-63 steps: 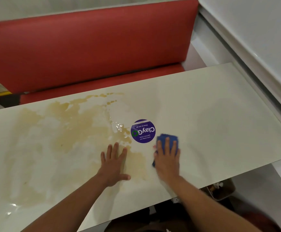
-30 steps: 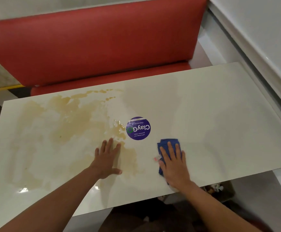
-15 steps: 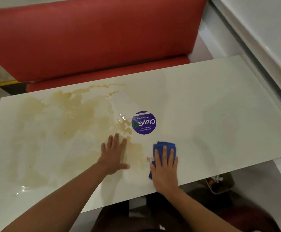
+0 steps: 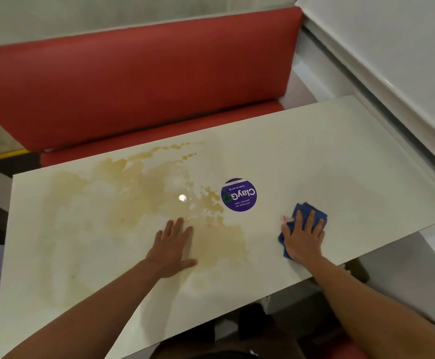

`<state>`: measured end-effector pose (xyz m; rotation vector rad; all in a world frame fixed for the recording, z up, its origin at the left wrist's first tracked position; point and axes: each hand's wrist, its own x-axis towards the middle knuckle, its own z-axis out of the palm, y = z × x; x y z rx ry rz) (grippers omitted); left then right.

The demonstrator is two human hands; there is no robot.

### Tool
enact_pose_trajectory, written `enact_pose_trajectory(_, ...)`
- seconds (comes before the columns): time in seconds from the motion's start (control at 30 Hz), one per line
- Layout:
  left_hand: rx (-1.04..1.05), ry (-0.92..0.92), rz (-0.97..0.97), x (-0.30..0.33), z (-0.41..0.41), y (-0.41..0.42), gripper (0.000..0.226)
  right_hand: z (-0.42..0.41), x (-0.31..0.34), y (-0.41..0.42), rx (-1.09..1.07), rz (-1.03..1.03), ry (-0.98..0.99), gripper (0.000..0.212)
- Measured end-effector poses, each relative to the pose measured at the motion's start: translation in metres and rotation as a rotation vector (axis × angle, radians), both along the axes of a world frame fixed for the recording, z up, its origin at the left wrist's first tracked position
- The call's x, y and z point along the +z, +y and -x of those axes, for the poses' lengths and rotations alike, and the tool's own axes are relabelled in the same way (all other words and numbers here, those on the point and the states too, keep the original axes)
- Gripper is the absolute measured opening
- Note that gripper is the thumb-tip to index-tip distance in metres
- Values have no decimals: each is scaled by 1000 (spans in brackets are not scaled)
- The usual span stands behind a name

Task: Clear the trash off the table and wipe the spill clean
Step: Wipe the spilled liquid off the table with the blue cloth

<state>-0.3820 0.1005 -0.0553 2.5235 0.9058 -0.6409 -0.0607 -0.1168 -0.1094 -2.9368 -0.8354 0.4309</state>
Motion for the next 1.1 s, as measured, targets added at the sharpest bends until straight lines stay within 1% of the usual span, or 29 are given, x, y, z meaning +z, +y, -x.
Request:
enact_pose_trajectory(0.1,6,-2,-6,-2,1,-4,103,61,0,2,63,-32,-66,77)
enact_pose_trajectory(0.17,5,2,-15,-3,0,-5,103,115,-1,-2,167,-55,-56,76)
enact_pose_trajectory(0.23,1,0,-22,-4,0,-5,103,163,-1,-10,287,-32,-3,73)
enact_pose_trajectory(0.3,-9,-1,-28,-4,1,-5,102,184,1,-16,373,11,14,70)
enact_pose_trajectory(0.4,-18,-7,-35,-5,3,-3,102,157,-2,-20,466,29,-29,66)
enact_pose_trajectory(0.47,-26,-15,-42,-6,4,-2,102,120,0,-15,361,57,5,67)
enact_pose_trajectory(0.57,-39,-9,-36,-4,5,-1,102,74,8,2,147,57,28,82)
enact_pose_trajectory(0.63,-43,1,-32,-2,5,0,103,68,8,11,72,36,30,87)
enact_pose_trajectory(0.7,-49,10,-25,-1,4,0,103,82,3,15,43,-7,11,83)
enact_pose_trajectory(0.73,-52,15,-24,0,3,0,103,96,0,15,53,-16,6,81)
enact_pose_trajectory(0.8,-61,28,-29,1,2,0,104,135,-2,12,161,-48,-27,76)
enact_pose_trajectory(0.87,-65,33,-32,0,1,0,105,175,0,7,286,-44,2,69)
enact_pose_trajectory(0.93,-60,30,-20,-1,1,-1,106,197,2,0,359,-18,45,67)
enact_pose_trajectory(1.03,-57,27,-14,-2,2,1,106,183,-1,-6,469,20,23,67)
enact_pose_trajectory(1.1,-56,28,-14,-4,2,1,106,156,-2,-2,460,42,33,64)
